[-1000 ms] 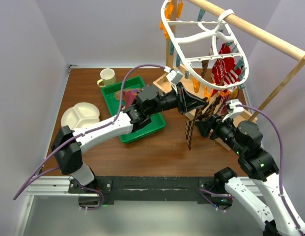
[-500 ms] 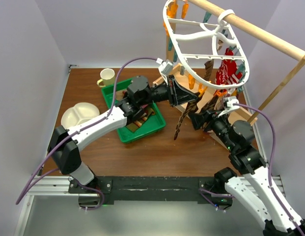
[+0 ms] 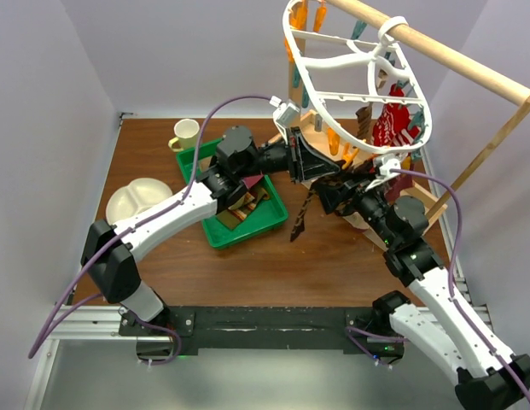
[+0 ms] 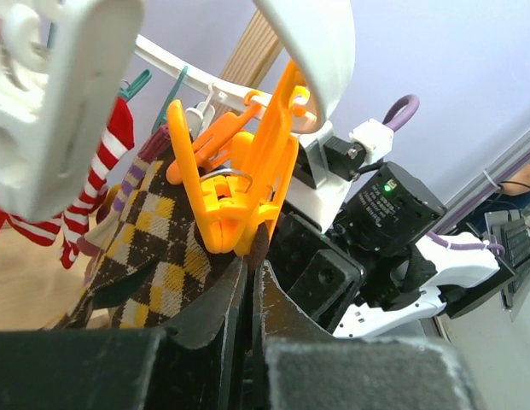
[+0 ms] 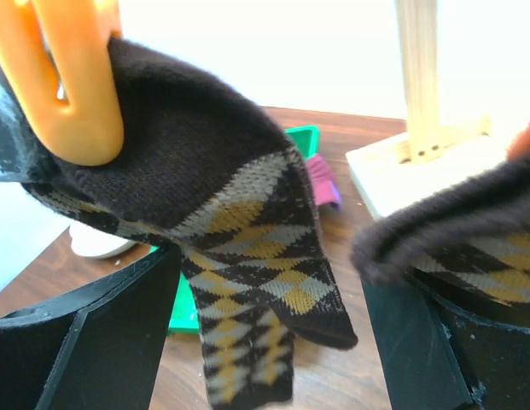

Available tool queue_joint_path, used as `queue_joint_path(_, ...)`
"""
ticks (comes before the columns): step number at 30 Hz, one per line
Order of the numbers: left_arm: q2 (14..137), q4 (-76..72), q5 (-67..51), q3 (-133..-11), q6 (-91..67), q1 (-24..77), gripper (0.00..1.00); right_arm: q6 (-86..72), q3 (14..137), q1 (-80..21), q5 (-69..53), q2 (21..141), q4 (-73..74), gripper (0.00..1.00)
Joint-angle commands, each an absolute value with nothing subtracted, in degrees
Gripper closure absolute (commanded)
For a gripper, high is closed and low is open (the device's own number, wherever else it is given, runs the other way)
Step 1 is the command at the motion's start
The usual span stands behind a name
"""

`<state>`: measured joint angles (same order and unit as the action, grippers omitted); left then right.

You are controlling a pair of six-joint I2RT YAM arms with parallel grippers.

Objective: Remove the socks clipped to the hanger
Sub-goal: Remove the sock from the hanger.

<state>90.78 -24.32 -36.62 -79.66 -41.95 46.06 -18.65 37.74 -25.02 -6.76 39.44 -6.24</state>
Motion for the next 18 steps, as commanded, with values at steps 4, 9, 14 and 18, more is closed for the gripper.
queue_joint_path(4,88.0,-26.3,-39.5,-83.1,-44.6,44.6,0.99,-18.2,36.4,-24.8,-15.1,39.8,-13.5,0.13)
queue_joint_path(9,88.2,-27.2,-39.8,-82.9,-45.5,44.6,0.99,-20.6,35.2,-25.0,-18.1,37.5,-14.6,0.15)
queue_joint_path(14,88.6,-28.6,-40.4,-83.0,-46.8,44.6,0.99,-20.7,34.8,-24.9,-17.5,37.6,-14.2,0.15)
queue_joint_path(18,88.9,-28.7,-40.5,-82.8,-47.0,44.6,0.99,-21.1,35.0,-24.8,-17.7,38.1,-14.2,0.23)
